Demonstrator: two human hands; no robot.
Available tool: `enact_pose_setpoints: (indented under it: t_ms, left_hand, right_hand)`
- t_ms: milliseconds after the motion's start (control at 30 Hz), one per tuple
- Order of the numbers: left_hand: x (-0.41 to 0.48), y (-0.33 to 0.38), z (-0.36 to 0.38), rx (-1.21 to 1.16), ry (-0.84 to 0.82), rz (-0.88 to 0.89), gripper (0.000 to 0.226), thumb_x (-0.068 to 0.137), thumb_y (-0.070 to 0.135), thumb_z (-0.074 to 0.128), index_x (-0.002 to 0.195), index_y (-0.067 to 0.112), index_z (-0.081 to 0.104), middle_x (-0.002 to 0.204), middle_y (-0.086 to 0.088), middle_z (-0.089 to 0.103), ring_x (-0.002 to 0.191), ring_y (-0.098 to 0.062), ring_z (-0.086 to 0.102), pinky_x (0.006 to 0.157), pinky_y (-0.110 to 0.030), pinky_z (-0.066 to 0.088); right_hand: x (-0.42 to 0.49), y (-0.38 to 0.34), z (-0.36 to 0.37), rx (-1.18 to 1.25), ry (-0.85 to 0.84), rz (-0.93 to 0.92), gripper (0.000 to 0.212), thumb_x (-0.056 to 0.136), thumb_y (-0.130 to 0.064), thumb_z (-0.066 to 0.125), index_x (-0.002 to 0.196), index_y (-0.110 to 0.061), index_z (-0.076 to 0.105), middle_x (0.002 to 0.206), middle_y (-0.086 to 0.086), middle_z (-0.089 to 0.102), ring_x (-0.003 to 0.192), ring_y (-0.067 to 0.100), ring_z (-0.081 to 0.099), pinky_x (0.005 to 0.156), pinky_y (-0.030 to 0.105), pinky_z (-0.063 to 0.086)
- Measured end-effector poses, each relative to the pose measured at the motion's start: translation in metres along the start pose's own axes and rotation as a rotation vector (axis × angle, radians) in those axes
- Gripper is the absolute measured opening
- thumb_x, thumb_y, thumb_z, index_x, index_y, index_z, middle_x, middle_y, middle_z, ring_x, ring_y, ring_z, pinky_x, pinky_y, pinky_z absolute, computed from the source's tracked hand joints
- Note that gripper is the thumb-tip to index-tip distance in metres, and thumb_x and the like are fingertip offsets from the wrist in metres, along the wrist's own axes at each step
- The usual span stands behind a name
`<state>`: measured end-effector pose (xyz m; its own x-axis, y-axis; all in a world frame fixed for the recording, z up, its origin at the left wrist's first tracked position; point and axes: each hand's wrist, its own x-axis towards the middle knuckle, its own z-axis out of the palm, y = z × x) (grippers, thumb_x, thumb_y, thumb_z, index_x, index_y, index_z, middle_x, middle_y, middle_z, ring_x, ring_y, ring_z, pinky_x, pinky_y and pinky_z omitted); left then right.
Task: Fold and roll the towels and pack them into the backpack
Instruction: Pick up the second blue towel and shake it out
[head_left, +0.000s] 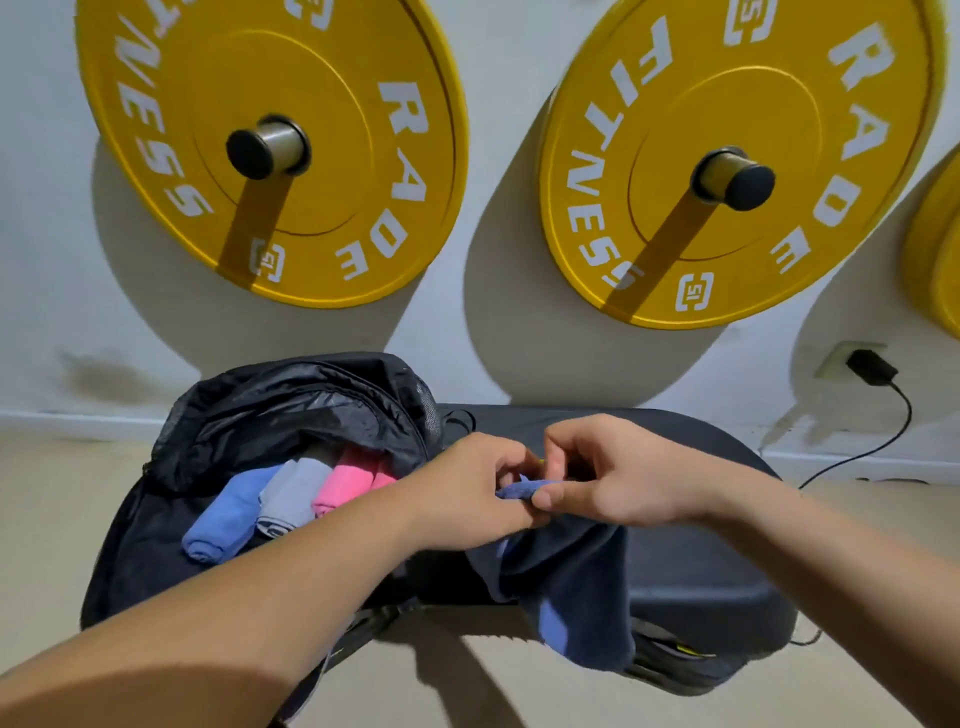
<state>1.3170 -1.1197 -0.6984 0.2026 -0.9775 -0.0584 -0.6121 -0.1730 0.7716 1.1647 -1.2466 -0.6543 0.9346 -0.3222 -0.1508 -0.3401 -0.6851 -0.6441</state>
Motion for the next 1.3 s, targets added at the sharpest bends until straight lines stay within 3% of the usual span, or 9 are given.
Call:
enact_pose_setpoints:
  t_ms: [100,200,333,467,633,800,900,1033,1300]
  left_hand:
    - [-0.01,0.006,-0.013,-0.018,-0.022,0.016,0.025,0.076,0.042,0.077,0.081,0.019,0.069,0.067,-0.002,0.061,0.06,-0.009,0.047,0.059,-0.031,0.041]
    - [-0.022,0.017,-0.024,-0.034,-0.084,0.01,0.024,0.072,0.042,0.081,0.083,0.021,0.073,0.079,-0.002,0.072,0.065,-0.006,0.058,0.063,-0.035,0.051]
    - [-0.033,0.029,-0.032,-0.093,-0.086,0.06,0.023,0.072,0.039,0.085,0.084,0.023,0.074,0.068,0.004,0.067,0.061,-0.005,0.055,0.06,-0.027,0.042]
    - [-0.042,0.036,-0.045,-0.224,-0.058,0.056,0.027,0.071,0.036,0.088,0.089,0.022,0.074,0.075,-0.004,0.073,0.067,-0.01,0.06,0.067,-0.031,0.045]
    - [-0.041,0.031,-0.055,-0.283,-0.061,0.017,0.018,0.082,0.029,0.083,0.093,0.016,0.076,0.078,-0.005,0.077,0.071,-0.011,0.067,0.07,-0.028,0.053]
    - [-0.04,0.002,-0.042,-0.167,-0.088,-0.075,0.018,0.075,0.032,0.083,0.089,0.022,0.075,0.081,-0.006,0.077,0.066,-0.01,0.062,0.065,-0.029,0.048]
    - [-0.037,-0.013,-0.043,0.047,-0.153,-0.096,0.019,0.074,0.036,0.083,0.083,0.022,0.073,0.065,0.008,0.066,0.058,-0.004,0.053,0.058,-0.025,0.042]
    - [-0.031,-0.031,-0.05,0.194,-0.157,-0.147,0.028,0.072,0.044,0.082,0.078,0.02,0.069,0.059,0.01,0.058,0.052,-0.004,0.048,0.053,-0.024,0.038]
    - [-0.014,-0.051,-0.064,0.152,0.034,-0.284,0.057,0.061,0.053,0.091,0.055,0.017,0.047,0.047,0.011,0.039,0.046,-0.009,0.034,0.049,-0.026,0.025]
  right_hand:
    - [-0.011,-0.024,-0.013,-0.245,-0.041,0.055,0.027,0.084,-0.039,0.074,0.074,-0.023,0.056,0.065,-0.006,0.058,0.06,0.01,0.05,0.057,0.028,0.041]
    - [-0.03,-0.038,-0.02,-0.169,-0.075,0.103,0.029,0.081,-0.035,0.08,0.071,-0.021,0.057,0.06,-0.008,0.057,0.056,0.006,0.049,0.055,0.025,0.04]
    - [-0.053,-0.043,-0.029,0.021,0.128,0.106,0.036,0.072,-0.027,0.091,0.068,-0.012,0.058,0.054,-0.009,0.054,0.054,0.007,0.046,0.053,0.026,0.036]
    - [-0.068,-0.044,-0.036,0.222,0.41,0.046,0.035,0.079,-0.042,0.084,0.077,-0.013,0.063,0.062,-0.006,0.061,0.061,0.01,0.051,0.059,0.024,0.04]
    - [-0.075,-0.028,-0.043,-0.091,0.406,0.186,0.024,0.093,-0.043,0.068,0.077,-0.025,0.071,0.073,-0.006,0.072,0.074,0.012,0.068,0.072,0.032,0.056]
    - [-0.065,0.007,-0.015,-0.112,0.55,0.251,0.025,0.095,-0.037,0.064,0.076,-0.021,0.064,0.064,-0.004,0.064,0.061,0.011,0.06,0.061,0.032,0.05]
    - [-0.06,0.029,-0.007,-0.17,0.591,0.3,0.02,0.098,-0.033,0.06,0.081,-0.022,0.059,0.069,-0.005,0.062,0.067,0.01,0.059,0.061,0.032,0.044]
    - [-0.055,0.066,-0.006,-0.158,0.611,0.447,0.018,0.101,-0.031,0.053,0.087,-0.019,0.056,0.074,-0.004,0.062,0.072,0.012,0.059,0.063,0.033,0.046]
    - [-0.056,0.127,0.009,-0.031,0.637,0.804,0.028,0.104,-0.031,0.048,0.089,-0.008,0.055,0.074,0.009,0.063,0.064,0.019,0.057,0.053,0.029,0.037]
